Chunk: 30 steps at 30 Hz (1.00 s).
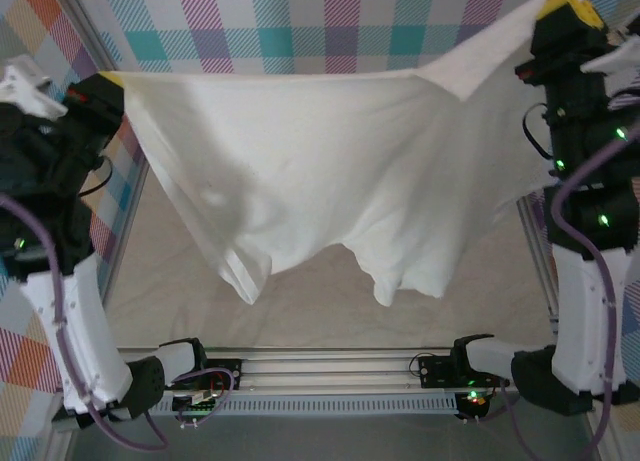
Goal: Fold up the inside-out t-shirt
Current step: Flatten out the T-shirt at the center of the table, then move the T-shirt to the center of the table.
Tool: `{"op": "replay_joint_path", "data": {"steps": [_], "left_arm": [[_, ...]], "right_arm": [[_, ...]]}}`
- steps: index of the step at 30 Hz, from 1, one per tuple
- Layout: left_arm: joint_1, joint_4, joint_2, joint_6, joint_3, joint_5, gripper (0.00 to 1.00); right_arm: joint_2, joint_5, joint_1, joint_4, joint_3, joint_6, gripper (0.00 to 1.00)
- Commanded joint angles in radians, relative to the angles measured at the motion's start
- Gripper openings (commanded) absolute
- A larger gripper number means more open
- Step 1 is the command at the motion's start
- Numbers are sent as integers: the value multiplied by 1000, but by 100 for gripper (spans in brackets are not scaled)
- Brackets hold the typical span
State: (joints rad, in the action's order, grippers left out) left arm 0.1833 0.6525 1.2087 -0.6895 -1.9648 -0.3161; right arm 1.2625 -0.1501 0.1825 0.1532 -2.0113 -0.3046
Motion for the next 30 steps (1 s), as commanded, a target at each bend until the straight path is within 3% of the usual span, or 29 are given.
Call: {"op": "replay_joint_path", "data": {"steps": [1,7,8,10,12,13,15,16,21,25,30], "left_arm": [[-1,-90,135,23,159,-27,0],[-4,-275,412,27,306,-57,0],[-7,-301,469,31,301,-55,5],[-10,-348,584,33,269,-35,19],[-10,-348,722,53,170,-52,40],[-10,-314,773,66,112,-60,45],[-10,-255,835,104,20,-98,52],[-10,-240,836,111,9,-108,54],[-44,-183,643,89,172,-93,55],[-166,-77,437,91,384,38,48],[-344,-86,279,48,722,209,0]], "right_arm": [[185,0,-3,91,-7,33,0],[502,26,-2,141,-49,22,0],[568,16,-3,140,-74,20,0],[702,15,-5,163,-162,21,13],[877,52,-6,267,-369,46,38],[961,64,-8,351,-508,58,47],[1110,113,-17,549,-793,66,56],[1099,134,-25,565,-777,46,57],[877,210,-41,626,-446,22,58],[686,278,-41,695,-147,35,57],[365,305,-42,426,529,-73,43]]}}
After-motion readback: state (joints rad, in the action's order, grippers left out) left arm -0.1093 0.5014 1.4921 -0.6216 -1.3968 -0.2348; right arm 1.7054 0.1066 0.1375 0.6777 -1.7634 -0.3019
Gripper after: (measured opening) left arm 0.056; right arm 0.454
